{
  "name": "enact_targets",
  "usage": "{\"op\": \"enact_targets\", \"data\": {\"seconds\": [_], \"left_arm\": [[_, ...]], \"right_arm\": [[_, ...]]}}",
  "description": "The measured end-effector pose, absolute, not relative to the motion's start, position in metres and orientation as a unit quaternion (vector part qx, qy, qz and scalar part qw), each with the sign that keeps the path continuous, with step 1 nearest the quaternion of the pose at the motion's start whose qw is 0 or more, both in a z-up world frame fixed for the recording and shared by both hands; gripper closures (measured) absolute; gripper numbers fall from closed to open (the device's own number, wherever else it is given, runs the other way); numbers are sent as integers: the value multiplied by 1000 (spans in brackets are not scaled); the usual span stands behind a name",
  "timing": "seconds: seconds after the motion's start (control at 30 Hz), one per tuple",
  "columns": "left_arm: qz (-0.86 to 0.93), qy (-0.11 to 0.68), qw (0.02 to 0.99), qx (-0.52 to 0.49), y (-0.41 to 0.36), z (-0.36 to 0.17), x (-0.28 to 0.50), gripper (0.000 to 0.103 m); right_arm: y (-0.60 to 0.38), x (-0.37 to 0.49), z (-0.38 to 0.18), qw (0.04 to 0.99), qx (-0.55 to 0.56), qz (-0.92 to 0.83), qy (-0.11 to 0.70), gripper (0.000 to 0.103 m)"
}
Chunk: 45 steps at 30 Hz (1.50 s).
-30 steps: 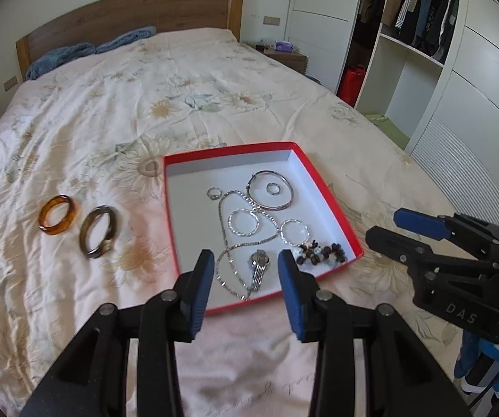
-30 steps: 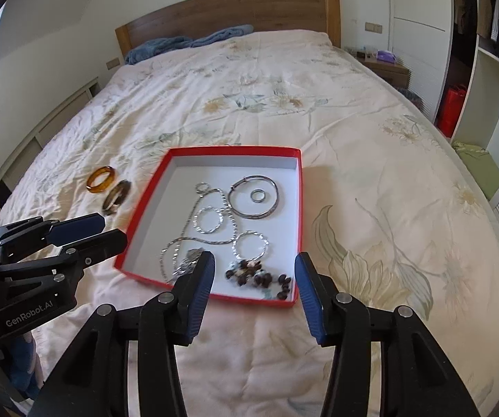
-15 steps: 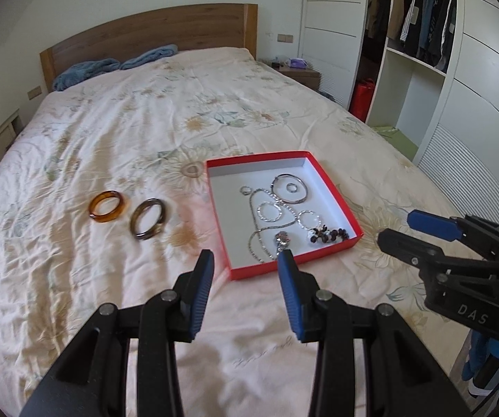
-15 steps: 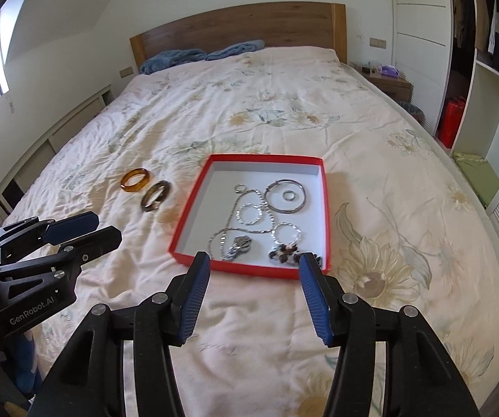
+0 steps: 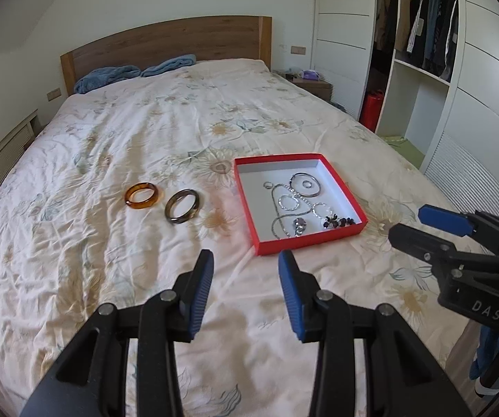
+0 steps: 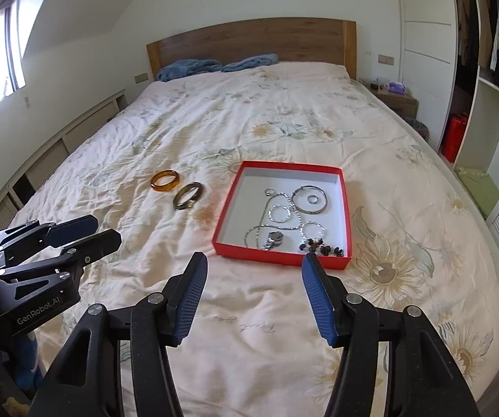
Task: Organize jewelry
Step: 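Withdraw both tools from the box toward the two bangles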
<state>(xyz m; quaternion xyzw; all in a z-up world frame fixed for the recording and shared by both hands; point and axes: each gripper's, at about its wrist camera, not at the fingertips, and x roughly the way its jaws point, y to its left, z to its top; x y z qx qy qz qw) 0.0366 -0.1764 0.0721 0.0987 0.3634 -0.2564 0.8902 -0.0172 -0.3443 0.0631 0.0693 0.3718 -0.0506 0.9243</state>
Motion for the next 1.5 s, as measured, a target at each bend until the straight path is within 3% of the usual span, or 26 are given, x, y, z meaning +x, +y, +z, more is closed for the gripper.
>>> {"op": "enact_targets", "data": {"seconds": [0.1, 0.67, 1.5], "left_arm": [[-248, 361, 895, 88, -163, 73, 35, 60], [-169, 371, 911, 62, -91, 70, 46, 60], [-103, 411, 903, 74, -58, 43, 123, 60]], "right_arm": [[-334, -21, 66, 925, 64, -48, 371, 46], [-292, -22, 69, 931, 50, -30, 360, 45], [-250, 81, 27, 916, 30, 40, 398, 45]]}}
